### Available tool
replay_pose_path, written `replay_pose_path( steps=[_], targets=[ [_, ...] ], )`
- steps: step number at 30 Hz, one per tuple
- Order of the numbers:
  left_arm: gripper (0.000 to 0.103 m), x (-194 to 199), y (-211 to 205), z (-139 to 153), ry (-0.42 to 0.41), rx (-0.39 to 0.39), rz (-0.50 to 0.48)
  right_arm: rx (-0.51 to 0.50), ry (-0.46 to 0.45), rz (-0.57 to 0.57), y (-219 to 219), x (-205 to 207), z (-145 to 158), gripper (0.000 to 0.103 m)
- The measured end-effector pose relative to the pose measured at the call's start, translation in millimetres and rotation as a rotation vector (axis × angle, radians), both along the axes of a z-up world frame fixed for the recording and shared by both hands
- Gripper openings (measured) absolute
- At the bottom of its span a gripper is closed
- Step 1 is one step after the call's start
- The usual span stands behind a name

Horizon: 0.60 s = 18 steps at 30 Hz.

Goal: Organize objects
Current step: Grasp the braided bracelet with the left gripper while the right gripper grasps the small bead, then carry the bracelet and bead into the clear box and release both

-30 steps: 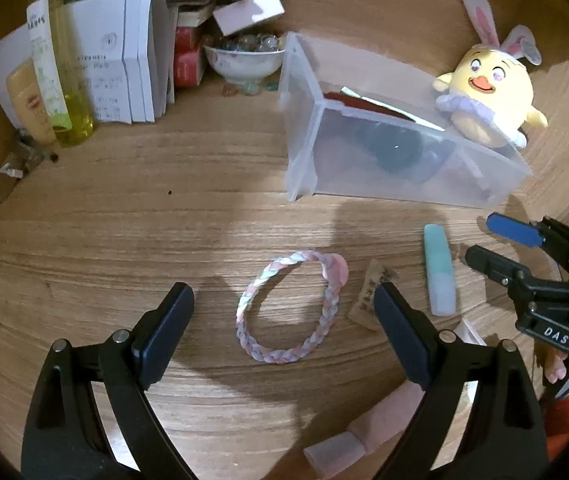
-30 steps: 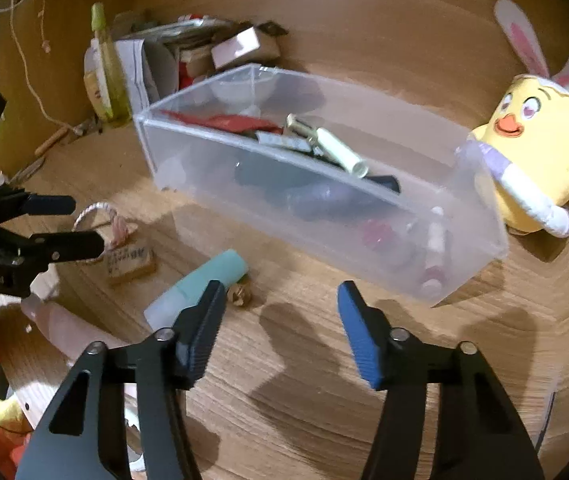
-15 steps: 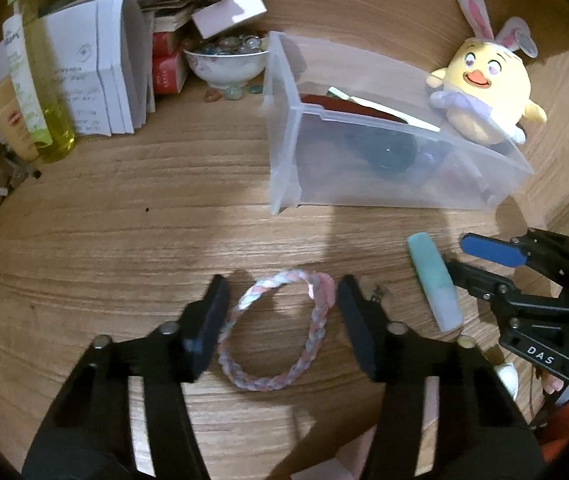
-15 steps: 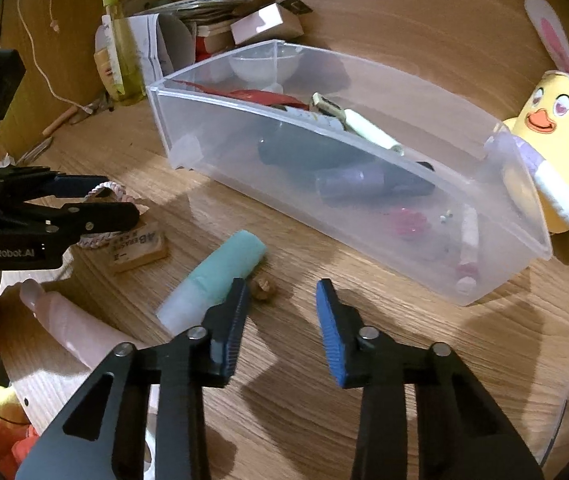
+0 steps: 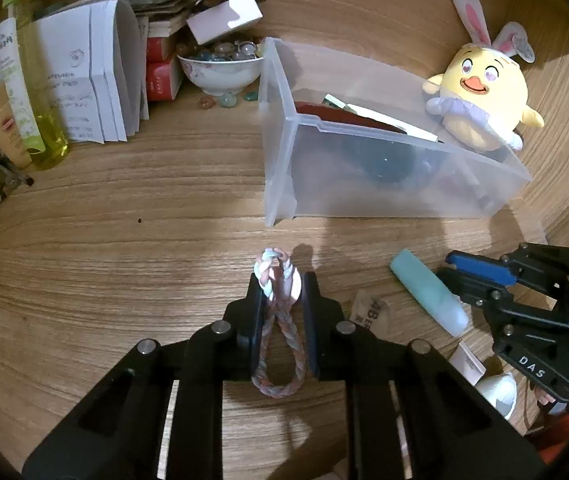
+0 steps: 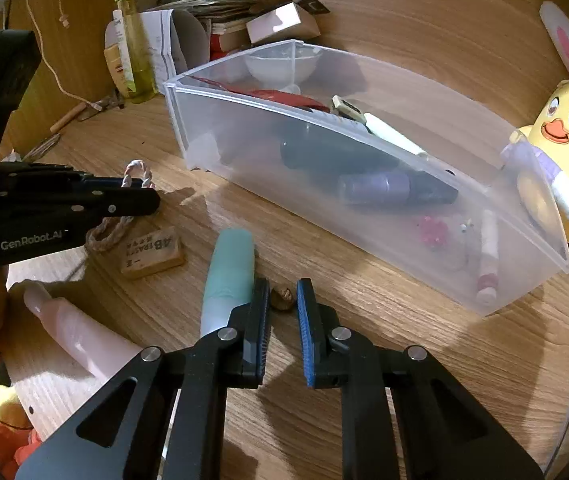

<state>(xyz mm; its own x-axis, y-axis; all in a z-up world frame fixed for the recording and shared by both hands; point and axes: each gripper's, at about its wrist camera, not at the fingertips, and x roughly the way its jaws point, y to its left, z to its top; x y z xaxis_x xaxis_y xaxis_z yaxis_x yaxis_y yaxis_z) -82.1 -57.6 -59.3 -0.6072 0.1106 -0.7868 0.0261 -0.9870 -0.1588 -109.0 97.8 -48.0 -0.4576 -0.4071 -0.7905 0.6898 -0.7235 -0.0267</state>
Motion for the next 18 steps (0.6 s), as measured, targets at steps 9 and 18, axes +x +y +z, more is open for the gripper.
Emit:
replay_pose_path(
  steps=[9,18],
  targets=[
    [0.018,14.1,0.3,22.7,0.064,-0.004,0.011,-0.066,0.034,-0.042,15.6,3.6,21.7,0.012],
    [0.018,22.9,9.1,59.2,0.166,0.011,-0.011,-0.119,0.109,-0.064,29.3,13.8,51.5,0.012]
  ],
)
